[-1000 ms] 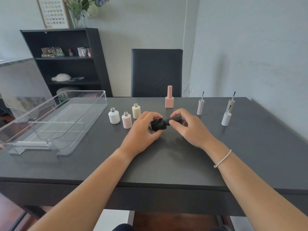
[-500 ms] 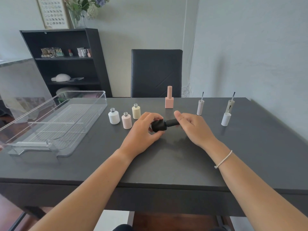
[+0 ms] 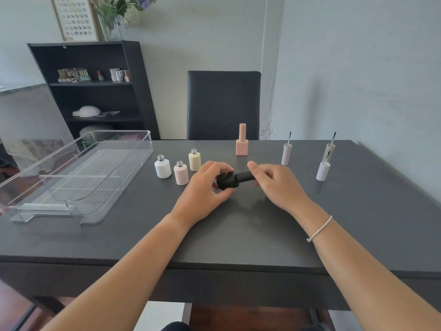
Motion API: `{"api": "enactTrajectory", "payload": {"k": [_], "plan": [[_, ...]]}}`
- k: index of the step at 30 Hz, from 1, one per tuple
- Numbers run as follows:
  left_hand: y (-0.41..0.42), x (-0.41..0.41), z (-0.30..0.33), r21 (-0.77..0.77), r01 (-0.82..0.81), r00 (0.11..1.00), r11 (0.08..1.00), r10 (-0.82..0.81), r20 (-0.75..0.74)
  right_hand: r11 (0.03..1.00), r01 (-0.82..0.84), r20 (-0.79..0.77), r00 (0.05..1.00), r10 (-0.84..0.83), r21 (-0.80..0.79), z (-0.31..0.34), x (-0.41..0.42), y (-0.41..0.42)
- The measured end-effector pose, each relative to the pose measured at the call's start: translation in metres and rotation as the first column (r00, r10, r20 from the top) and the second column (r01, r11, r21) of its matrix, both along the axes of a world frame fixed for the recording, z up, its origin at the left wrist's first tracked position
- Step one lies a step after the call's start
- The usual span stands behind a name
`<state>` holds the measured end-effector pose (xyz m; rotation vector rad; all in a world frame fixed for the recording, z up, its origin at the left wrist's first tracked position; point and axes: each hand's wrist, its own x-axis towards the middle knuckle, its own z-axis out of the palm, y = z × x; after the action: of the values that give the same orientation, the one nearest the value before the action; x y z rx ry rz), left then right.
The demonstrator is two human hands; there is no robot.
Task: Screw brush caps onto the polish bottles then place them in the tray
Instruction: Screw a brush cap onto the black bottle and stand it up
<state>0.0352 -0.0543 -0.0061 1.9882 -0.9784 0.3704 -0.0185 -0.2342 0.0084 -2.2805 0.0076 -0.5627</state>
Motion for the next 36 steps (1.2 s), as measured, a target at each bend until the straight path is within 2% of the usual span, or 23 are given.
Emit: {"api": "enactTrajectory", "payload": {"k": [5, 9, 13, 25, 31, 36], "plan": [[0.0, 0.0, 0.0, -0.006, -0.011, 1.0, 1.0, 0.011, -0.002, 0.998, -0.05, 0.013, 0.999, 0.051, -0.046, -0.001, -0.001, 0.001], [0.0, 0.0, 0.0, -0.001, 0.003, 1.0, 1.0, -0.003, -0.003, 1.0, -0.021, -0.033, 0.999, 0.021, -0.002, 0.0, -0.001, 0.001], [0.0, 0.001, -0.001, -0.03, -0.005, 1.0, 1.0, 0.005, -0.011, 0.997, -0.078, 0.019, 0.997, 0.077, 0.017, 0.001, -0.003, 0.002], [0.0, 0.004, -0.003, 0.007, 0.004, 0.999, 1.0, -0.004, -0.046, 0.999, -0.017, 0.012, 1.0, 0.018, -0.029, -0.001, -0.001, 0.001], [0.001, 0.008, -0.007, 0.15, -0.039, 0.994, 0.988, 0.054, -0.092, 0.998, 0.056, 0.113, 0.992, -0.055, -0.001, 0.014, 0.007, -0.007], [-0.003, 0.012, -0.009, 0.281, -0.067, 0.997, 0.957, 0.078, -0.027, 0.991, 0.114, 0.051, 0.992, -0.111, -0.063, 0.058, 0.03, -0.032]]}}
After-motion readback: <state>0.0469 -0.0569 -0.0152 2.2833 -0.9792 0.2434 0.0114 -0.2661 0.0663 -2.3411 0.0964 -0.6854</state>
